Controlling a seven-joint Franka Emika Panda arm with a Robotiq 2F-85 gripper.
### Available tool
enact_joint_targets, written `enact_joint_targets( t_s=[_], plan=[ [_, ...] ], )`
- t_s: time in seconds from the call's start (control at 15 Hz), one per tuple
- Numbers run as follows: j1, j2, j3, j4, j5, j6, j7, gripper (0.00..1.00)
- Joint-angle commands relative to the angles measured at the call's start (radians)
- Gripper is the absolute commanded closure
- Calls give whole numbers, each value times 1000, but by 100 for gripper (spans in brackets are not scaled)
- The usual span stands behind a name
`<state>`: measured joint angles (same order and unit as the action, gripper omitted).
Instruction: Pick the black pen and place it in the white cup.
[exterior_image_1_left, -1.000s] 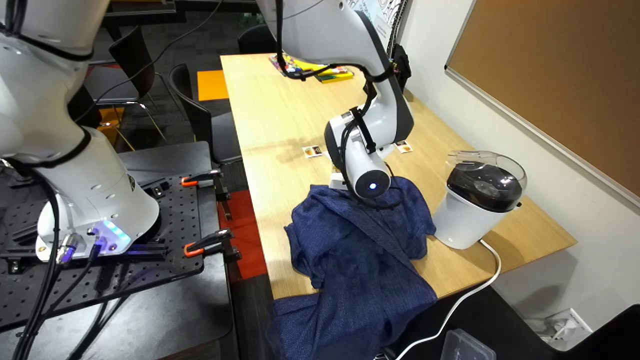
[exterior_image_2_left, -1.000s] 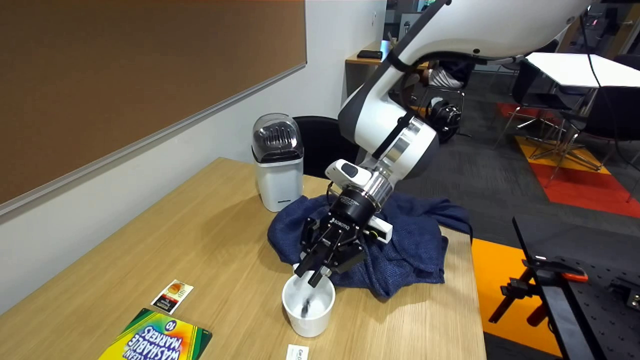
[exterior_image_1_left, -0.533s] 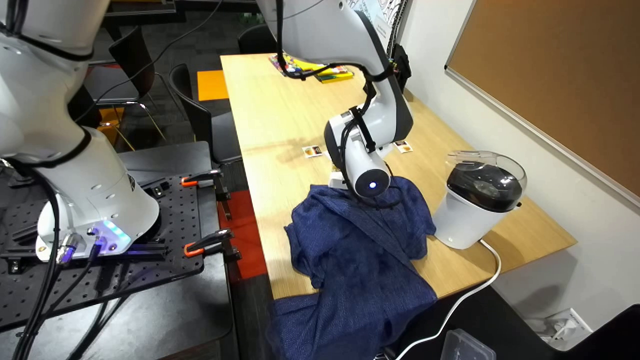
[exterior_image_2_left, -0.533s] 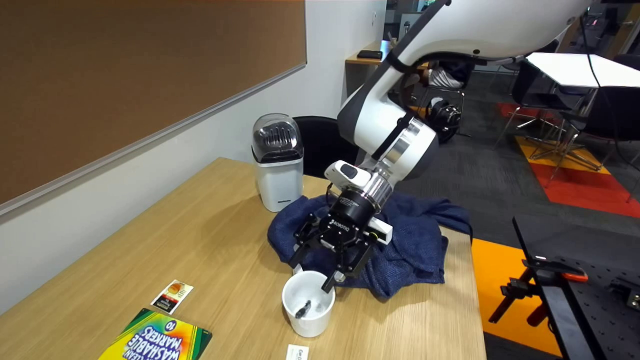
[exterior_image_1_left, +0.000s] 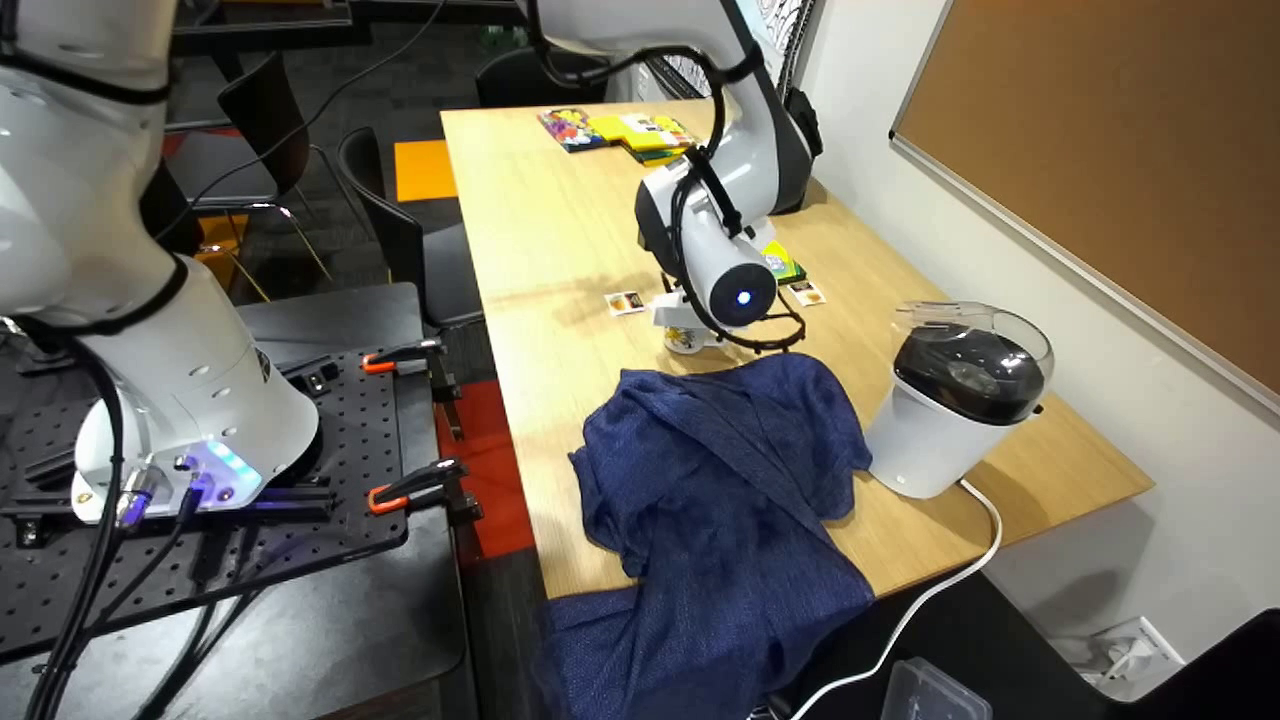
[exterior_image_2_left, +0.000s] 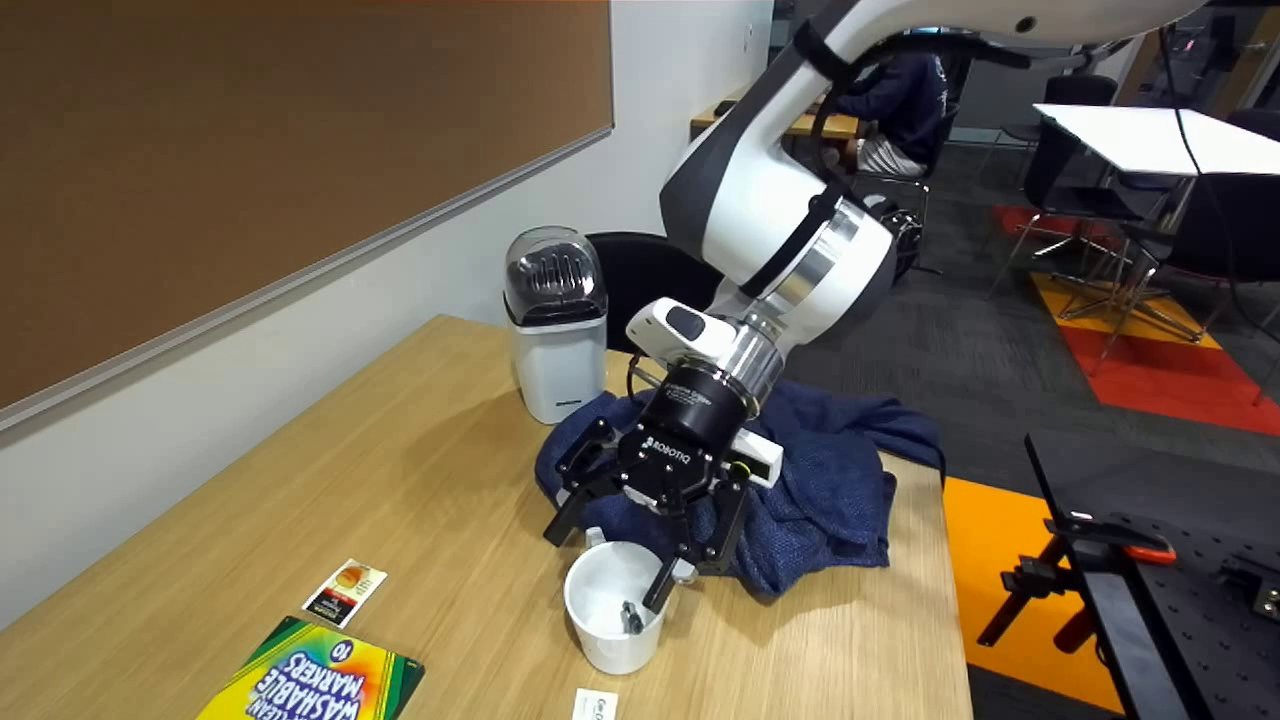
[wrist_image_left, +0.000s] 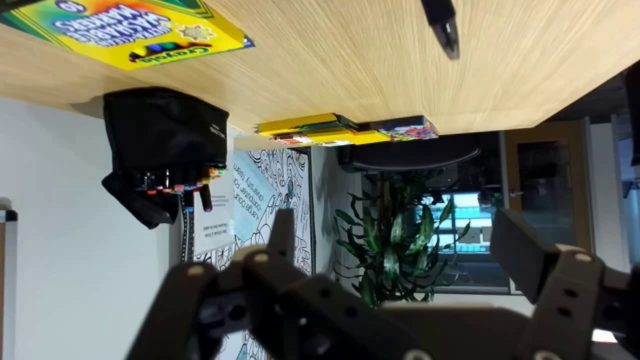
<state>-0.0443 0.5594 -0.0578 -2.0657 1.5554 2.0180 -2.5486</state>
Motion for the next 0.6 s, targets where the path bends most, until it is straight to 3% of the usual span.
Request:
enact_joint_targets(
  t_s=[0.0, 0.33, 0.53],
  plan=[
    [50, -163, -1, -116, 4, 87, 42, 0],
    [95, -319, 12, -206, -5, 222, 116, 0],
    [135, -406, 39, -248, 23, 434, 210, 0]
  ],
)
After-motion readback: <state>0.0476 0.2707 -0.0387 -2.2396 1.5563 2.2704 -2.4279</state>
